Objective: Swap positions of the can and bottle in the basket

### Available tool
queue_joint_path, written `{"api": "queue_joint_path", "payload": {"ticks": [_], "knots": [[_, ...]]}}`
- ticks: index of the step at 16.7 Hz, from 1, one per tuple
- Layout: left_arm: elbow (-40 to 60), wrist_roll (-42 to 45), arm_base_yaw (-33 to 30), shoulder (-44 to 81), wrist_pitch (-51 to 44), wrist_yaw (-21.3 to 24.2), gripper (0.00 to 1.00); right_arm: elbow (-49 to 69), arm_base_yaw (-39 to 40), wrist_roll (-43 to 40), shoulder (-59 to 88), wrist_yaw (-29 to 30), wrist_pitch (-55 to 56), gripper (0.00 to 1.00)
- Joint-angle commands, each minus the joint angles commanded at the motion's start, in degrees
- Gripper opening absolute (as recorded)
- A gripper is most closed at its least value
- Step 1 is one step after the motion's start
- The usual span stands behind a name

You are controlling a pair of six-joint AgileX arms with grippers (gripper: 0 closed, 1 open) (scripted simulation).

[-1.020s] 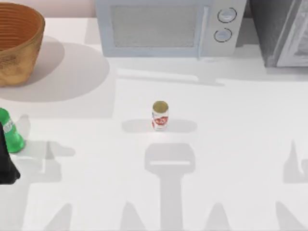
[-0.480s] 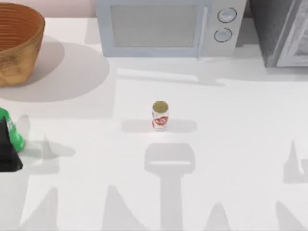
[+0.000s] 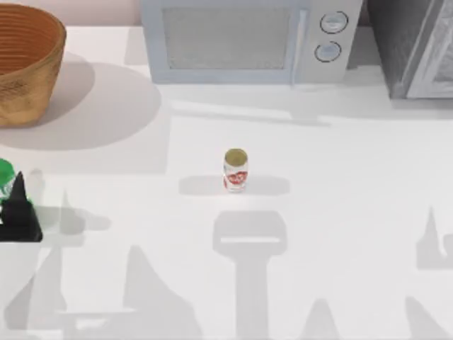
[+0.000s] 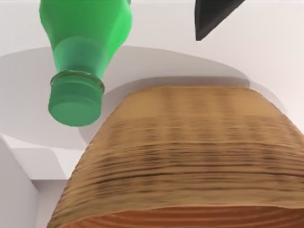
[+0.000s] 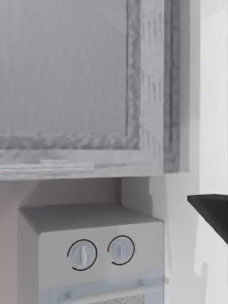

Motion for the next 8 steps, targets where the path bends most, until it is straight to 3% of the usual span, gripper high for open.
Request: {"api": "queue_joint_path", "payload": {"ticks": [8], "knots": [[-0.6, 0.5, 1.8, 25.7, 20.5, 2.8, 1.00, 0.0, 0.0, 0.0, 0.0, 0.0, 0.0, 1.00]]}}
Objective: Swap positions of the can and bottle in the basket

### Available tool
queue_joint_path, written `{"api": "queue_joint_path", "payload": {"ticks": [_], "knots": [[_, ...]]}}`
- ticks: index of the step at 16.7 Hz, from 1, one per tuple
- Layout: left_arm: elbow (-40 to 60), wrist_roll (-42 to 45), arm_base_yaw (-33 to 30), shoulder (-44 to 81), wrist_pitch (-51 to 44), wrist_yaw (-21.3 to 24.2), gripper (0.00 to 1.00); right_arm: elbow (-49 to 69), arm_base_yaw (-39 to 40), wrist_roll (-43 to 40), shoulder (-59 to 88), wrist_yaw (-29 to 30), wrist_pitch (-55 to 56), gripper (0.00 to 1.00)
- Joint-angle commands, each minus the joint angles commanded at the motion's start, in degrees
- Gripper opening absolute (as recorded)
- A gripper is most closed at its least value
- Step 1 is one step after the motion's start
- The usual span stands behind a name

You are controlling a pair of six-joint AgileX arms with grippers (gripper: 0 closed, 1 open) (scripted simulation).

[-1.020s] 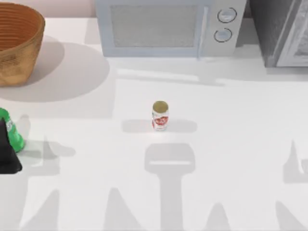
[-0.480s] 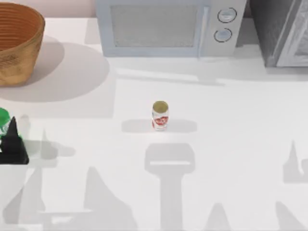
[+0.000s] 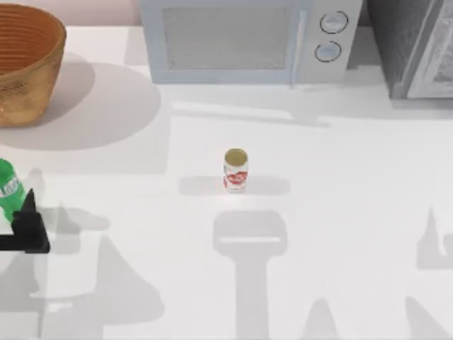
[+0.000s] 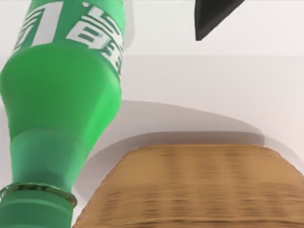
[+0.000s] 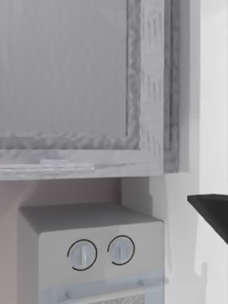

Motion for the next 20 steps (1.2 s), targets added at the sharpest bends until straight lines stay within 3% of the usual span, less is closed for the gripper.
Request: {"api": "queue_joint_path", "payload": {"ticks": [10, 20], "knots": [[0.6, 0.1, 0.0, 5.0, 3.5, 0.3, 1.00, 0.0, 0.0, 0.0, 0.0, 0.0, 0.0, 1.00], [12.1, -0.6, -2.2, 23.1, 10.1, -1.6, 1.00, 0.0, 0.0, 0.0, 0.0, 0.0, 0.0, 1.00]]}}
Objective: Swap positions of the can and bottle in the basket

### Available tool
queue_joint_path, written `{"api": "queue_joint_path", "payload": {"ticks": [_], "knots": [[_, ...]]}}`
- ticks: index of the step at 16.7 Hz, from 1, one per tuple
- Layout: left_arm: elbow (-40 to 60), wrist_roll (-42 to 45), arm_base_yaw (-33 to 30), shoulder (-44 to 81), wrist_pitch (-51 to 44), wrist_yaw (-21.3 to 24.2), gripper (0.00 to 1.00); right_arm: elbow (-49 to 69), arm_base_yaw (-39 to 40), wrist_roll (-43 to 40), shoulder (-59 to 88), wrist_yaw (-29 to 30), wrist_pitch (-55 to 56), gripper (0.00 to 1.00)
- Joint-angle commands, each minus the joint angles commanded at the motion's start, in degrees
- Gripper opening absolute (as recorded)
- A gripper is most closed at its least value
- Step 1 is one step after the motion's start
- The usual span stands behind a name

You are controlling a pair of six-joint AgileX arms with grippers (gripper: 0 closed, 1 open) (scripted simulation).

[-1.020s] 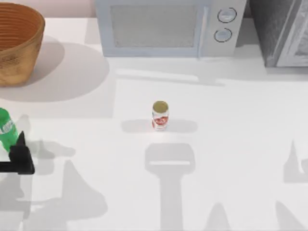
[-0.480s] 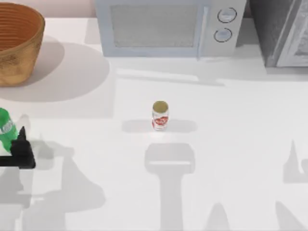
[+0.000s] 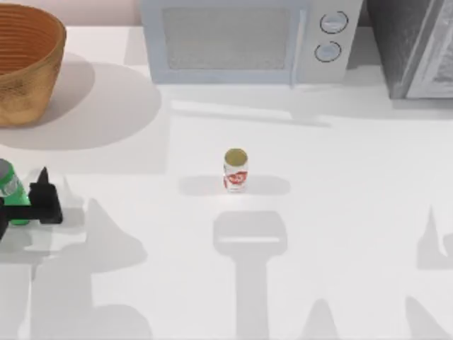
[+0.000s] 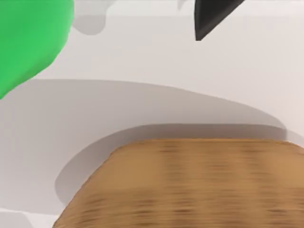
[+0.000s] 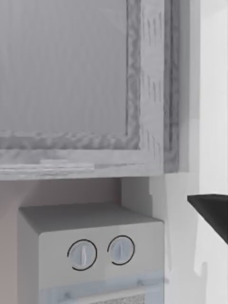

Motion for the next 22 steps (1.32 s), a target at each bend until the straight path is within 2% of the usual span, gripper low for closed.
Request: {"api": "queue_joint_path", "payload": {"ticks": [3, 16, 22], "knots": [[0.0, 0.0, 0.0, 0.0, 0.0, 0.0, 1.00, 0.0, 0.0, 0.0, 0.0, 0.0, 0.0, 1.00], [0.0, 0.0, 0.0, 0.0, 0.0, 0.0, 0.02, 0.0, 0.0, 0.0, 0.0, 0.0, 0.0, 1.00], [0.0, 0.0, 0.0, 0.0, 0.0, 0.0, 0.00, 0.0, 0.0, 0.0, 0.0, 0.0, 0.0, 1.00]]}}
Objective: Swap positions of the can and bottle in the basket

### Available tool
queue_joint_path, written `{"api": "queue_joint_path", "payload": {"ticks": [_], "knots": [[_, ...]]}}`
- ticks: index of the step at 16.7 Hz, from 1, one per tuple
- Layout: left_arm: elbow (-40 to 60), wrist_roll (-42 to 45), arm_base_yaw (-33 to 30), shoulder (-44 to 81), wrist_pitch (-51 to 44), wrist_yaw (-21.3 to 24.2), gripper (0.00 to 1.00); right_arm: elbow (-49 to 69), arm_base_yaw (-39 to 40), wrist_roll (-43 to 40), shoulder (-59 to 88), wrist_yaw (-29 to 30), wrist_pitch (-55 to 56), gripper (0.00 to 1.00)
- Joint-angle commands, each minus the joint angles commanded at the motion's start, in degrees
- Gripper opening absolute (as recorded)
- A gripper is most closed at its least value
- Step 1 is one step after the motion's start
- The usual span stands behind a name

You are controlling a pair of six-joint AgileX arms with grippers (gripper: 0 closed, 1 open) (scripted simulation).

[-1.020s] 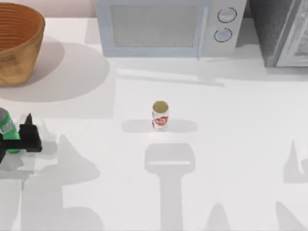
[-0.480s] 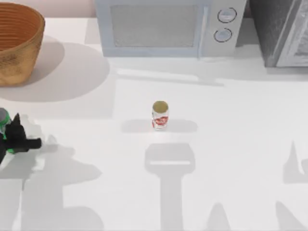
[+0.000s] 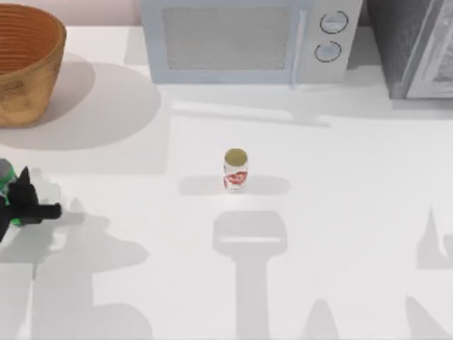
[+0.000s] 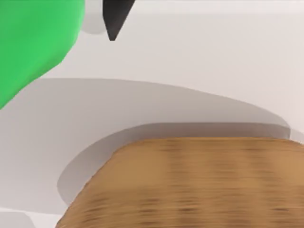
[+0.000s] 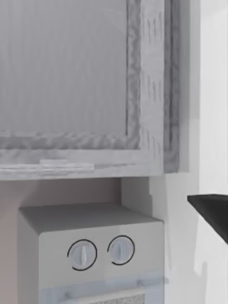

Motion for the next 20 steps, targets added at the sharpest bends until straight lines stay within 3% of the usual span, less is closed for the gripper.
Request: {"api": "queue_joint_path", "payload": {"ticks": [5, 9, 15, 20], "knots": [[0.2, 0.4, 0.7, -0.5, -0.7, 0.2, 0.00, 0.0, 0.0, 0.0, 0.0, 0.0, 0.0, 1.00], [4.4, 3.4, 7.3, -6.8, -8.9, 1.9, 0.00, 0.0, 0.0, 0.0, 0.0, 0.0, 0.0, 1.00], [25.4, 8.0, 16.6, -20.3, -35.5, 6.1, 0.00, 0.0, 0.0, 0.0, 0.0, 0.0, 0.0, 1.00], [49.4, 7.4, 14.2, -21.9, -59.3, 8.6, 0.00, 0.0, 0.0, 0.0, 0.0, 0.0, 0.0, 1.00]]}}
